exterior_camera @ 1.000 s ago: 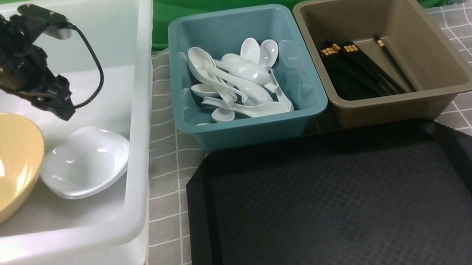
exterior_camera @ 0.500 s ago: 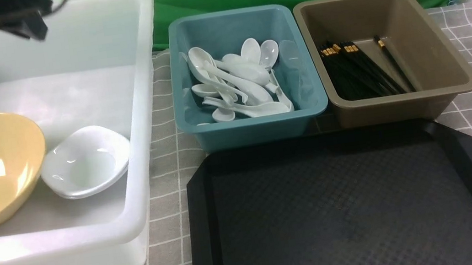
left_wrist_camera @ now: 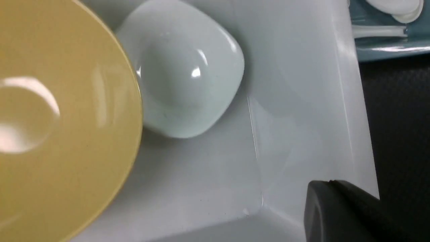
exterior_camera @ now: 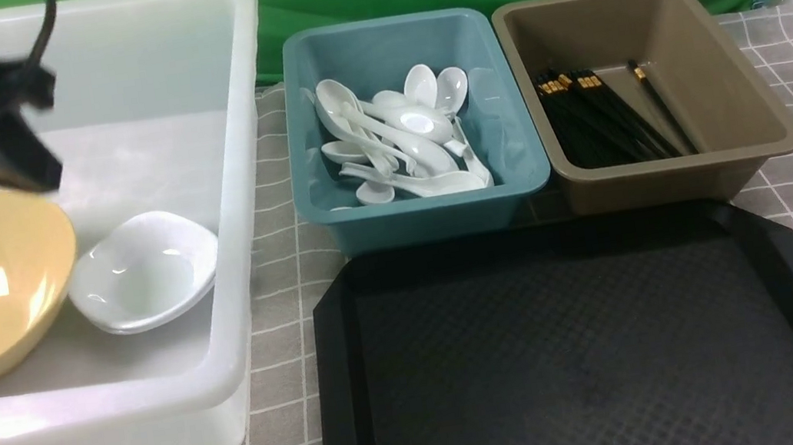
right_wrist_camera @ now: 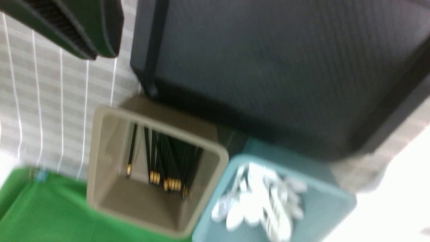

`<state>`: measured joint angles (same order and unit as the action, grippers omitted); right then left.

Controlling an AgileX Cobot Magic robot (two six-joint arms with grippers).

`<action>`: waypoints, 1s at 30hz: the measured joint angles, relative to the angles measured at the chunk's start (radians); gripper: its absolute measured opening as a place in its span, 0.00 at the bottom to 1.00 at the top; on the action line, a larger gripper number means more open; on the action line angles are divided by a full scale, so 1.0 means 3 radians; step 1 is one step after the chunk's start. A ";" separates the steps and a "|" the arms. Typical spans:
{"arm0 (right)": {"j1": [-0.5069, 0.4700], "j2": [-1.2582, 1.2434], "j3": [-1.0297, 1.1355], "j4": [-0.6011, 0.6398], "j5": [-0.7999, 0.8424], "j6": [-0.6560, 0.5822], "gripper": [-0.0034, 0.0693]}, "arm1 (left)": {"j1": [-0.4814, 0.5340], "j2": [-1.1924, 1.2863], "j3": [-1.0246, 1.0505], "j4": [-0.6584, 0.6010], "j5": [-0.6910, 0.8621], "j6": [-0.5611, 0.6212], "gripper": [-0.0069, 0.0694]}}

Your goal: On grey table put chopsticks spoon bowls plates into blue grey white boxes.

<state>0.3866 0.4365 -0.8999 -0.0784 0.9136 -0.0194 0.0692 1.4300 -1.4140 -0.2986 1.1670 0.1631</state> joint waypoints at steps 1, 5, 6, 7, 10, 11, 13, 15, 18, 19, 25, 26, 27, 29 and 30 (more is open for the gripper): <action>0.0000 -0.0031 0.0030 0.0000 -0.0036 0.0000 0.06 | 0.0000 -0.0023 0.0030 0.0000 -0.0020 -0.0017 0.09; 0.0000 -0.0223 0.0770 0.0000 -0.1112 0.0004 0.06 | 0.0000 -0.0471 0.0613 -0.0010 -0.0500 -0.0104 0.09; 0.0000 -0.0223 0.0922 0.0000 -0.1364 0.0004 0.06 | 0.0000 -0.0542 0.0702 -0.0010 -0.0570 -0.0107 0.09; 0.0000 -0.0215 0.1062 0.0000 -0.1610 0.0008 0.06 | 0.0000 -0.0601 0.0775 -0.0010 -0.0629 -0.0110 0.09; 0.0000 -0.0189 0.1289 0.0027 -0.2029 0.0008 0.06 | 0.0000 -0.0689 0.0881 -0.0010 -0.0688 -0.0110 0.09; 0.0000 -0.0182 0.1407 0.0033 -0.2254 0.0008 0.06 | 0.0000 -0.0708 0.0900 -0.0010 -0.0688 -0.0110 0.09; 0.0000 -0.0172 0.1525 0.0036 -0.2468 0.0008 0.06 | 0.0000 -0.0726 0.0910 -0.0010 -0.0720 -0.0103 0.09; 0.0000 -0.0166 0.1627 0.0037 -0.2572 0.0008 0.06 | 0.0000 -0.0726 0.0914 -0.0010 -0.0728 -0.0103 0.09; 0.0000 -0.0166 0.1703 0.0037 -0.2591 0.0008 0.07 | 0.0000 -0.0726 0.0917 -0.0007 -0.0763 -0.0101 0.09; 0.0000 -0.0166 0.1714 0.0037 -0.2591 0.0008 0.08 | 0.0000 -0.0726 0.0917 -0.0007 -0.0769 -0.0101 0.09; 0.0000 -0.0162 0.1739 0.0040 -0.2603 0.0008 0.11 | 0.0000 -0.0726 0.0917 -0.0007 -0.0810 -0.0101 0.09; 0.0000 -0.0162 0.1739 0.0040 -0.2603 0.0008 0.11 | 0.0000 -0.0726 0.0917 0.0013 -0.0838 -0.0101 0.09; 0.0000 -0.0162 0.1739 0.0040 -0.2603 0.0008 0.11 | 0.0000 -0.0726 0.0917 0.0017 -0.0842 -0.0101 0.09; 0.0000 -0.0162 0.1739 0.0040 -0.2603 0.0008 0.12 | 0.0000 -0.0726 0.0917 0.0025 -0.0872 -0.0101 0.09; 0.0000 -0.0162 0.1739 0.0040 -0.2603 0.0008 0.12 | 0.0000 -0.0726 0.0917 0.0025 -0.0877 -0.0101 0.09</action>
<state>0.3866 0.3878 -0.3781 -0.0665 0.1326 -0.0171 0.0692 1.2123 -1.1388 -0.2912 0.9038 0.1328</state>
